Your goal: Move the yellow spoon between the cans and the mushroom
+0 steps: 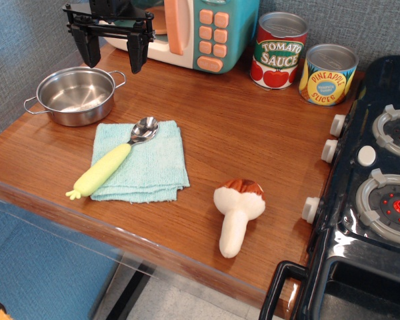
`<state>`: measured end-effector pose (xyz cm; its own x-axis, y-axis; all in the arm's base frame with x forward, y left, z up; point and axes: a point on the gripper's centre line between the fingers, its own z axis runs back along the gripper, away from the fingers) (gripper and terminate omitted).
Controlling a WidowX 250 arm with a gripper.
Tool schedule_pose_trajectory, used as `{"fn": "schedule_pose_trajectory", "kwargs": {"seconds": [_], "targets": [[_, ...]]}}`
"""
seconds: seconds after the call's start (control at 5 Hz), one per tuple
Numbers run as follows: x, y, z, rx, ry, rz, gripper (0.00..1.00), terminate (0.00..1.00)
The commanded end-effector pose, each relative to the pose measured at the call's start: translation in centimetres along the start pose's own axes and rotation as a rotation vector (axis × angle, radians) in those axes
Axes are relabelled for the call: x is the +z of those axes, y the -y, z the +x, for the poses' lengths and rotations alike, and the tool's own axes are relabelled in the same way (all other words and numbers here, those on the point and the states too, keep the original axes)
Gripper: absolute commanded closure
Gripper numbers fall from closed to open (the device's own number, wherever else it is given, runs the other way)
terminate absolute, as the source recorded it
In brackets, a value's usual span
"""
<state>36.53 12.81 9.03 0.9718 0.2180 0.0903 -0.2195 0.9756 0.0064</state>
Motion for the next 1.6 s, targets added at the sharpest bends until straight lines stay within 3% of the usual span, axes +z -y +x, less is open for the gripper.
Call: {"fn": "schedule_pose_trajectory", "kwargs": {"seconds": [0.0, 0.2, 0.4, 0.6, 0.8, 1.4], "targets": [[0.0, 0.0, 0.0, 0.000, 0.000, 0.000, 0.00, 0.00], [0.6, 1.1, -2.5, -0.114, 0.008, -0.055, 0.00, 0.00], [0.7, 1.4, -6.9, -0.167, 0.012, -0.074, 0.00, 0.00], [-0.4, 0.9, -11.1, -0.243, -0.019, -0.037, 0.00, 0.00], [-2.1, 1.2, -12.8, -0.255, -0.049, 0.021, 0.00, 0.00], [-5.2, 0.7, -12.2, -0.234, -0.093, 0.089, 0.00, 0.00]]}}
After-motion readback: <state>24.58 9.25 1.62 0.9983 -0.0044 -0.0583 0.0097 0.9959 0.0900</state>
